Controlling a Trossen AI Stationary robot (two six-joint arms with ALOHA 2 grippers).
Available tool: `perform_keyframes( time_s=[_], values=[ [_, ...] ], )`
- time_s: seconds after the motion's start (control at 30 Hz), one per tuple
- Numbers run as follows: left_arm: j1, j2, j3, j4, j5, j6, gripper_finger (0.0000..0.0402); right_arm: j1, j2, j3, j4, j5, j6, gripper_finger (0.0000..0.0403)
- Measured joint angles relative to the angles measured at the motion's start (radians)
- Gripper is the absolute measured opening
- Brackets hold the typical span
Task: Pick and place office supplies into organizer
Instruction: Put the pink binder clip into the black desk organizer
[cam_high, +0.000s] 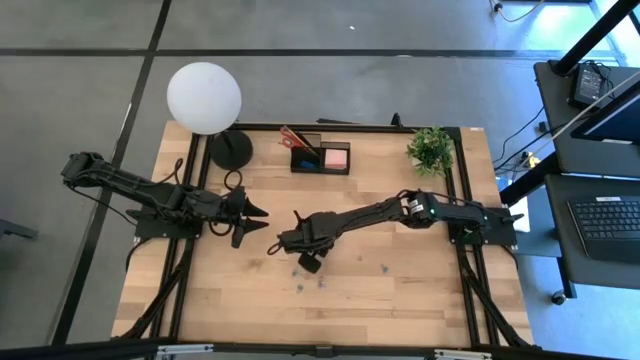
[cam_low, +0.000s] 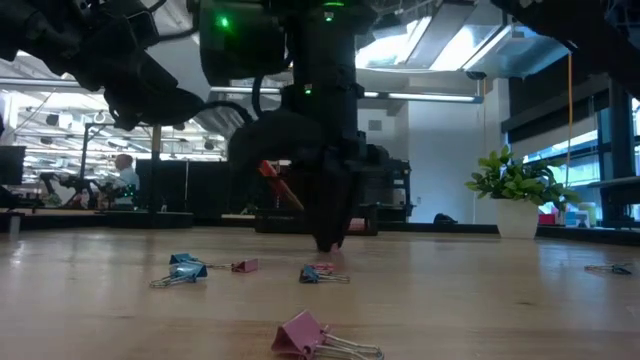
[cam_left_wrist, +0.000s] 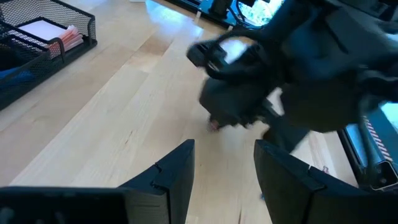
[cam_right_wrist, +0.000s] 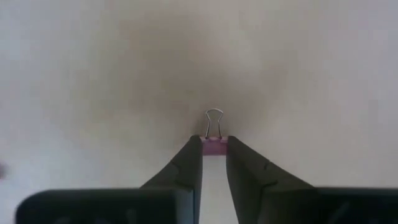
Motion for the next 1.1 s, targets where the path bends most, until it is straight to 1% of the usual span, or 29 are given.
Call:
perform_keyframes(
  time_s=[0.17, 0.27, 0.33, 0.43, 0.57, 0.7, 0.9, 1.1],
  values=[
    [0.0, 0.0, 0.0, 0.0, 0.0, 0.0, 0.0159, -0.036, -0.003, 0.1, -0.127, 0.022, -0.056, 0.0059],
    [0.0, 0.0, 0.0, 0.0, 0.0, -0.001, 0.0159, -0.062, -0.003, 0.168, -0.191, 0.066, -0.101, 0.0059],
    [0.0, 0.0, 0.0, 0.0, 0.0, -0.002, 0.0159, -0.088, -0.008, 0.2, -0.195, 0.101, -0.132, 0.006],
    [0.0, 0.0, 0.0, 0.0, 0.0, -0.003, 0.0159, -0.136, -0.037, 0.179, -0.167, 0.114, -0.195, 0.0059],
    [0.0, 0.0, 0.0, 0.0, 0.0, -0.003, 0.0159, -0.205, -0.039, 0.197, -0.152, 0.114, -0.257, 0.006],
    [0.0, 0.0, 0.0, 0.001, 0.0, -0.003, 0.0159, -0.275, -0.039, 0.196, -0.078, 0.111, -0.295, 0.0063],
    [0.0, 0.0, 0.0, 0.001, 0.0, -0.018, 0.0159, -0.357, -0.039, 0.198, 0.086, 0.11, -0.338, 0.0062],
    [0.0, 0.0, 0.0, 0.001, 0.0, -0.026, 0.0159, -0.412, -0.041, 0.198, 0.149, 0.108, -0.363, 0.0063]
  ],
)
